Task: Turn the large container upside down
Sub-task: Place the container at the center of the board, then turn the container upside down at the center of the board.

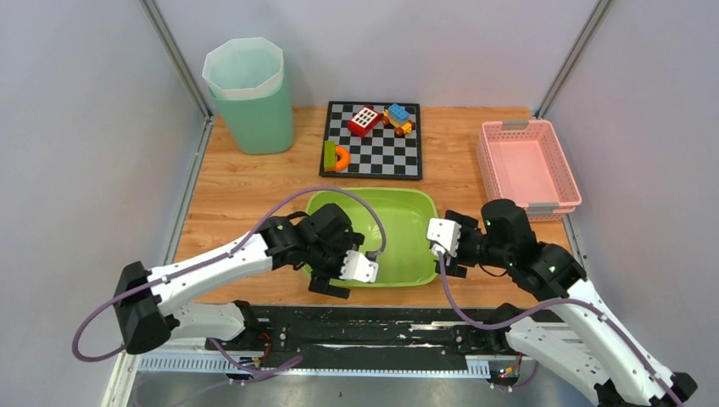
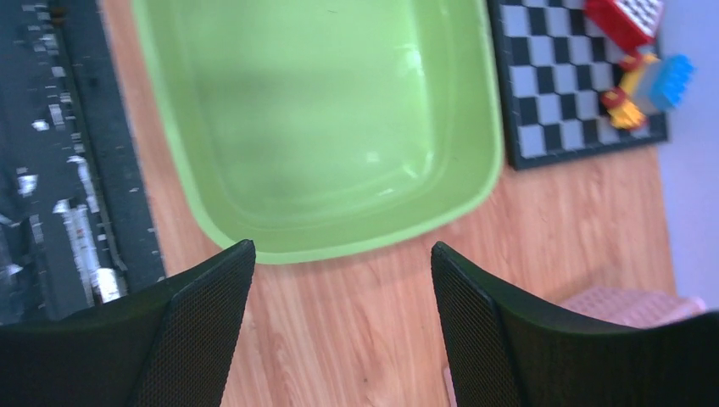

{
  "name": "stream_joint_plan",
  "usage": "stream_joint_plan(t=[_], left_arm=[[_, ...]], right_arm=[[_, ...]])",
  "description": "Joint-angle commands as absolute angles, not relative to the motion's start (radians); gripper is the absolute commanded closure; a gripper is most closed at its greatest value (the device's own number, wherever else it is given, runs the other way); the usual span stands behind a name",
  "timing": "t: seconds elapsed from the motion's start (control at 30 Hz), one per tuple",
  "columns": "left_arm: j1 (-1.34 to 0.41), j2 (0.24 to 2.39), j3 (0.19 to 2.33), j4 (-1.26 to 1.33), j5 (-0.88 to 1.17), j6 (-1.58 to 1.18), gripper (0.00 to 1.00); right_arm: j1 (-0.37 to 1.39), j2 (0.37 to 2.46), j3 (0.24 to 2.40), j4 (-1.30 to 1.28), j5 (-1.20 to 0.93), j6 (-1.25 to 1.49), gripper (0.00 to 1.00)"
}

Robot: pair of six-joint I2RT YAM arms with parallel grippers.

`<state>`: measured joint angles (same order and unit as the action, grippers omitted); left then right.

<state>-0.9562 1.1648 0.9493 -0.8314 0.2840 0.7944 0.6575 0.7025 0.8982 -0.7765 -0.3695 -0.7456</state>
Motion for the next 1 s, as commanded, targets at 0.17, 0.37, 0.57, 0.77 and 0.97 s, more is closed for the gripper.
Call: stream_joint_plan(t=[0.17,0.37,0.57,0.77,0.97], left_arm=[[-1.084,1.376,0.999,-0.822,0.180,0.667,0.00],[-1.114,1.431,1.012,-0.783,0.128,0.618,0.16],[-1.117,1.470,1.022,-0.790,0.153,0.598,0.30],[-1.130,1.514,1.022,-0.797,0.166,0.585,0.42],[-1.134,1.543,1.040,-0.811,0.170,0.577,0.65]], right_arm=[[0.571,0.561,0.775,-0.635,-0.118,-0.719,0.19],[0.571,0.519,0.758,-0.666,-0.087,-0.759,0.19],[0.572,0.495,0.762,-0.702,-0.075,-0.786,0.19],[0.568,0.489,0.781,-0.720,-0.070,-0.790,0.19],[0.565,0.492,0.796,-0.729,-0.062,-0.804,0.20]])
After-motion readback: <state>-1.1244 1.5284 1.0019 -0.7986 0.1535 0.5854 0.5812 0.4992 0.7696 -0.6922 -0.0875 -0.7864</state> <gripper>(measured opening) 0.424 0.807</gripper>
